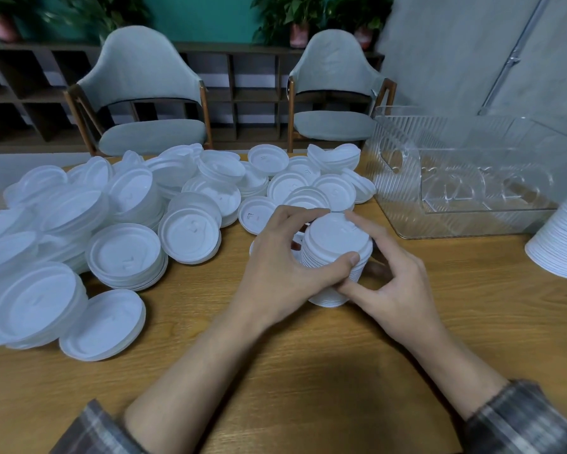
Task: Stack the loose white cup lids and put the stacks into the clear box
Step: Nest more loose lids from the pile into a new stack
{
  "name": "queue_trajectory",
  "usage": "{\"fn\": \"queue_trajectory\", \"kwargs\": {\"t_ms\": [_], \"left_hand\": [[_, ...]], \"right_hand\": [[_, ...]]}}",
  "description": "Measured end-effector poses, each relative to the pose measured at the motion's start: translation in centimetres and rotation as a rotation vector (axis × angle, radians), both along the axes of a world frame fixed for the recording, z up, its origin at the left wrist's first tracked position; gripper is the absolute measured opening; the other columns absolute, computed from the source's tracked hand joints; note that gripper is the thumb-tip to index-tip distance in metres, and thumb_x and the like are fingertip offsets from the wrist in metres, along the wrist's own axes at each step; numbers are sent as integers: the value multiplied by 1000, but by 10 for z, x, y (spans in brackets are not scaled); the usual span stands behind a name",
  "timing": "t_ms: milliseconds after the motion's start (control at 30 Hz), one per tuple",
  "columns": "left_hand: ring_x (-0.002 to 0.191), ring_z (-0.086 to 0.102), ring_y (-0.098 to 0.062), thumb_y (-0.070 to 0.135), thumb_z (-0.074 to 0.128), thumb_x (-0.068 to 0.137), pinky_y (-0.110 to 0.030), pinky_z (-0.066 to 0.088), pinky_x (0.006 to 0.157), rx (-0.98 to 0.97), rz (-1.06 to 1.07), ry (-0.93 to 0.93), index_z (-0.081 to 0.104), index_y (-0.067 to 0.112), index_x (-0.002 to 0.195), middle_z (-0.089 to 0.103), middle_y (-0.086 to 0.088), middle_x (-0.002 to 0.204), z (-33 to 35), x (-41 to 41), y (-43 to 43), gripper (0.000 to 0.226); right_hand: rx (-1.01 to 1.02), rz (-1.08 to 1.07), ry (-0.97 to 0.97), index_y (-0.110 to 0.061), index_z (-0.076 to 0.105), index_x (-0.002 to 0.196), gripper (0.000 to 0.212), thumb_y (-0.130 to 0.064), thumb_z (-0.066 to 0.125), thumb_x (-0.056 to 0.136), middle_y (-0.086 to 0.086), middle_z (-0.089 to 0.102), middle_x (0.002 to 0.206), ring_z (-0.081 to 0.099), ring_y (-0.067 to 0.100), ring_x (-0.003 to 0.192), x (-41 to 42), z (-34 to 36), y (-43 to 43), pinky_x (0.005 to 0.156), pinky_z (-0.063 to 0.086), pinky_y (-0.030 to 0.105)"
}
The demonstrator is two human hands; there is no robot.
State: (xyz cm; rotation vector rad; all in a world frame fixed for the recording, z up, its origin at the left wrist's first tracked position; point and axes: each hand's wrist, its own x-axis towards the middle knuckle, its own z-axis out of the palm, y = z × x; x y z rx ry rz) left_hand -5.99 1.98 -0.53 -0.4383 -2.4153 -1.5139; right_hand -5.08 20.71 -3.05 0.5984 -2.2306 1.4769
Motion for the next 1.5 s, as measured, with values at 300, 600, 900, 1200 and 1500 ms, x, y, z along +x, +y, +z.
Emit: {"fn": "queue_trajectory", "kwargs": {"t_ms": [300,600,900,1200,1500], "left_hand": [[123,56,3,40,91,77,-4,39,95,43,-23,-35,67,35,131,61,17,126,-2,1,0,60],[135,55,2,38,85,87,-35,44,118,189,-147,-198,57,29,149,63,18,143,-13,1,-8,68],[137,51,5,51,78,89,-31,41,119,140,-187,-172,53,31,152,60,21,145,-12,0,-11,71],[94,66,-4,38,66,83,-22,49,84,-361,126,24,75,28,102,73,16,95,-9,-16,-44,24],[89,66,-7,28,76,87,-41,55,78,-590,10,46,76,30,100,71,14,91,-10,-18,-48,13]], "right_hand": [[-62,5,6,-19,59,145,75,-32,87,76,-7,68,137,64,9,128,-2,-2,1,101,55,27],[32,-28,40,-24,59,144,77,-41,86,74,-10,65,137,62,6,128,-1,0,2,101,52,21],[89,-26,-20,-30,54,146,79,-51,86,77,-19,60,140,58,7,132,1,-1,2,106,52,32],[86,-91,-75,-36,52,143,79,-44,89,74,-20,60,138,56,6,131,-2,-2,6,102,55,33],[94,-98,-105,-39,50,143,81,-50,87,72,-21,57,140,54,3,133,-3,-2,9,104,53,34]]}}
